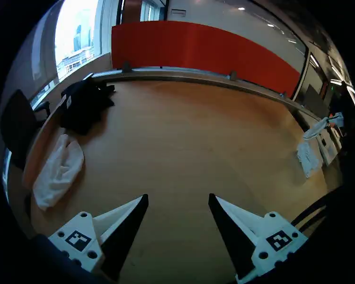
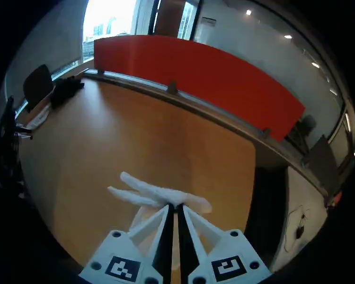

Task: Fold towel

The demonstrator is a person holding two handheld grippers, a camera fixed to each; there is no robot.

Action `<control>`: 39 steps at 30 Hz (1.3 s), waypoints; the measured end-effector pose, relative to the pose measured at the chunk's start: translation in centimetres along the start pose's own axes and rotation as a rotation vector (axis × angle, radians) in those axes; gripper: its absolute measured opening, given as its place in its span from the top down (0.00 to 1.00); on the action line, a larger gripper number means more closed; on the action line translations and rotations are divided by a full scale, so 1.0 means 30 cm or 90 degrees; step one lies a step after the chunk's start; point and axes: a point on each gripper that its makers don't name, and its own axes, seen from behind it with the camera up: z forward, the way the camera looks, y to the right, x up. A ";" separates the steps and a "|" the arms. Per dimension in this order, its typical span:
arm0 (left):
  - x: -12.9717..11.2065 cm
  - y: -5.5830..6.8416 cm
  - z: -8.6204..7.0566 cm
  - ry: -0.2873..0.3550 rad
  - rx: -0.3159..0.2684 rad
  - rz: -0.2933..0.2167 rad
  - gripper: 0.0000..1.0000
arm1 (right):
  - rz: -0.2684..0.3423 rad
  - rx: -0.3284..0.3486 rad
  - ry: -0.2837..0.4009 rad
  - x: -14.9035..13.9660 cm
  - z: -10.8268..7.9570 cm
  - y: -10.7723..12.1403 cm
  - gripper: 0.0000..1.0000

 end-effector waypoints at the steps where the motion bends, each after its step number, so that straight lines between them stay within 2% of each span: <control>1: -0.003 0.001 0.000 -0.001 0.000 0.000 0.06 | 0.001 -0.002 -0.006 -0.025 -0.004 0.002 0.95; 13: -0.016 0.010 -0.005 -0.004 -0.002 0.004 0.06 | 0.013 -0.019 -0.066 -0.239 -0.029 0.018 0.95; 24: -0.030 -0.003 -0.017 -0.006 0.004 0.004 0.06 | 0.041 -0.027 -0.105 -0.375 -0.030 0.025 0.95; 32: -0.040 -0.003 -0.019 -0.010 0.007 0.006 0.06 | 0.072 -0.026 -0.132 -0.465 -0.007 0.028 0.95; 39: -0.043 -0.005 -0.022 -0.012 0.009 0.009 0.06 | 0.082 -0.018 -0.158 -0.524 0.010 0.022 0.95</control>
